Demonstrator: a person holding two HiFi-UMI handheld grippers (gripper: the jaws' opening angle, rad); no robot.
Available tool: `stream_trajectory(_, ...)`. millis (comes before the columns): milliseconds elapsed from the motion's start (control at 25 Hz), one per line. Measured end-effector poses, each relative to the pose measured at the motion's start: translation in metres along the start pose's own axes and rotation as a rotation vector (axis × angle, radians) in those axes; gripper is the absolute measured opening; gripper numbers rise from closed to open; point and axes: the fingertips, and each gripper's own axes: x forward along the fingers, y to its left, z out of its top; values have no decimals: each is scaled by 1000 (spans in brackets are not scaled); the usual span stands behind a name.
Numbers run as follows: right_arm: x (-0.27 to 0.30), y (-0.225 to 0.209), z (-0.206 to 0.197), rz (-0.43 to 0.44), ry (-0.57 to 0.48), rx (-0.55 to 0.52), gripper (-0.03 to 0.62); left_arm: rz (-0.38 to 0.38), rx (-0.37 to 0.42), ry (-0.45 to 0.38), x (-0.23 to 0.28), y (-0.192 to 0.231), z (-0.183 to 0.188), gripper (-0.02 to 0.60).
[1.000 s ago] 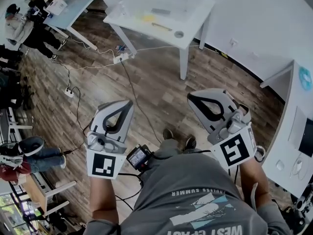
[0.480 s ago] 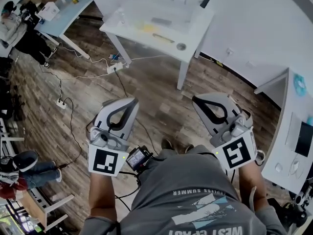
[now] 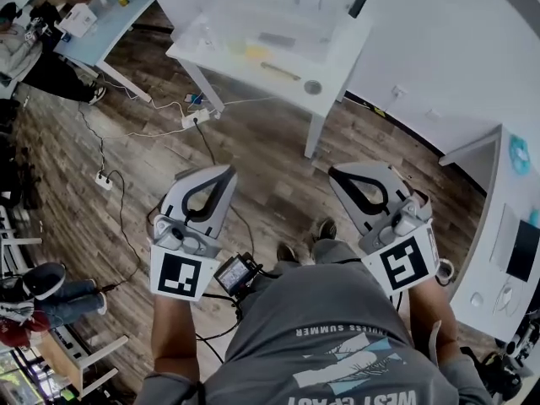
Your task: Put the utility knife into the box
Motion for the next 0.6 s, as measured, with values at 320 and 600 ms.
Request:
stream_trajectory(320, 14, -50, -22, 49, -88, 3, 11, 45, 4, 76, 43, 12, 9, 8)
stream_trajectory(600, 35, -73, -46, 101, -112, -1, 11, 111, 10, 154, 57, 8, -3, 8)
